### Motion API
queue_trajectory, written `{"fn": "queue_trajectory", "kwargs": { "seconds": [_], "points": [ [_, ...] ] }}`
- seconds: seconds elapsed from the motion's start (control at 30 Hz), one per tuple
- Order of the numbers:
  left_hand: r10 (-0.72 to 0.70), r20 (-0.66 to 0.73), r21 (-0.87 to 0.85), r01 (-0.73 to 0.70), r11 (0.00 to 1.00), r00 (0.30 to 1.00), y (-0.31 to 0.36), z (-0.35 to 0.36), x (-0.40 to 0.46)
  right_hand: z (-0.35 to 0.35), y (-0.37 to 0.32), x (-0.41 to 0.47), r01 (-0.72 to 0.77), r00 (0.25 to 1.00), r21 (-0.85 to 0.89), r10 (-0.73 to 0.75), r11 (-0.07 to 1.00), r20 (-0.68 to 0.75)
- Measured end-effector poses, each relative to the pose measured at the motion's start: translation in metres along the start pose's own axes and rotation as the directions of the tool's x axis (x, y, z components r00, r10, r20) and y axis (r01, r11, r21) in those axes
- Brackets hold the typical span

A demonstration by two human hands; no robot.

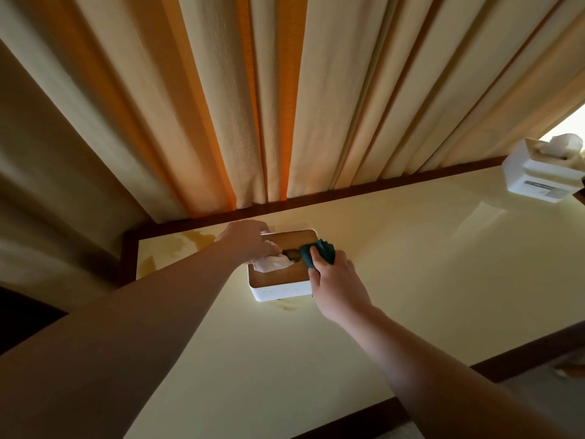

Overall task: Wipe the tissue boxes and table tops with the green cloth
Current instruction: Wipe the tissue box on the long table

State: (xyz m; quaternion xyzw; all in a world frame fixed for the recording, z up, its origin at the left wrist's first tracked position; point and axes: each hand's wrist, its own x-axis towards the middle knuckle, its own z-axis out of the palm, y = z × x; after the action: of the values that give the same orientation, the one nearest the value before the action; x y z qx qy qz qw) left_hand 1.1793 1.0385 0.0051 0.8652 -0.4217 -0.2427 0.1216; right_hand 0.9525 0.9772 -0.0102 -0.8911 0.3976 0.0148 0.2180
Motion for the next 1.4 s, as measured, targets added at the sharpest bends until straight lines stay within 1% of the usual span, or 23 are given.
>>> {"fn": "queue_trajectory", "kwargs": {
  "seconds": [0.1,0.2,0.37,0.47,0.57,0.83,0.93,1.1,1.2,1.3,1.4],
  "points": [
    [-0.003,0.002,0.002,0.003,1.0,1.0,0.0,0.001,0.001,0.003,-0.003,-0.024,0.012,1.0,-0.013,-0.012,1.0,0.017],
    [-0.009,0.021,-0.003,0.009,1.0,1.0,0.001,0.001,0.002,0.0,-0.006,-0.024,0.016,0.999,-0.039,-0.014,0.999,0.031],
    [0.002,0.021,0.011,-0.002,1.0,1.0,0.001,0.001,0.004,-0.011,-0.014,0.023,0.035,0.999,-0.12,-0.031,0.992,0.036],
    [-0.01,0.015,0.006,0.01,1.0,1.0,0.001,0.001,0.003,-0.017,-0.011,0.044,0.019,1.0,-0.135,-0.016,0.991,0.025],
    [-0.013,0.005,-0.005,0.013,1.0,1.0,0.001,0.002,0.003,-0.018,-0.007,0.04,-0.001,1.0,-0.121,0.004,0.993,0.028],
    [-0.02,0.003,-0.038,0.02,0.999,1.0,-0.002,0.004,0.004,-0.004,0.004,-0.03,0.003,0.996,-0.001,-0.003,1.0,0.087],
    [-0.02,0.005,-0.047,0.021,0.999,1.0,-0.002,0.005,0.006,-0.003,-0.004,-0.021,0.002,0.996,-0.009,-0.002,1.0,0.091],
    [-0.012,0.005,-0.007,0.012,1.0,1.0,0.0,0.004,0.004,-0.011,-0.015,0.032,-0.014,0.998,-0.063,0.017,0.998,0.057],
    [-0.006,0.002,0.002,0.006,1.0,1.0,0.0,0.004,0.003,-0.017,-0.013,0.05,-0.022,0.998,-0.068,0.027,0.997,0.064],
    [-0.019,0.002,-0.009,0.019,1.0,1.0,-0.001,0.005,0.003,-0.019,-0.006,0.041,-0.008,0.997,-0.072,0.014,0.997,0.074],
    [-0.019,-0.001,-0.012,0.019,1.0,1.0,-0.002,0.005,0.003,-0.016,0.002,0.012,0.006,0.996,-0.063,-0.001,0.998,0.09]
  ]
}}
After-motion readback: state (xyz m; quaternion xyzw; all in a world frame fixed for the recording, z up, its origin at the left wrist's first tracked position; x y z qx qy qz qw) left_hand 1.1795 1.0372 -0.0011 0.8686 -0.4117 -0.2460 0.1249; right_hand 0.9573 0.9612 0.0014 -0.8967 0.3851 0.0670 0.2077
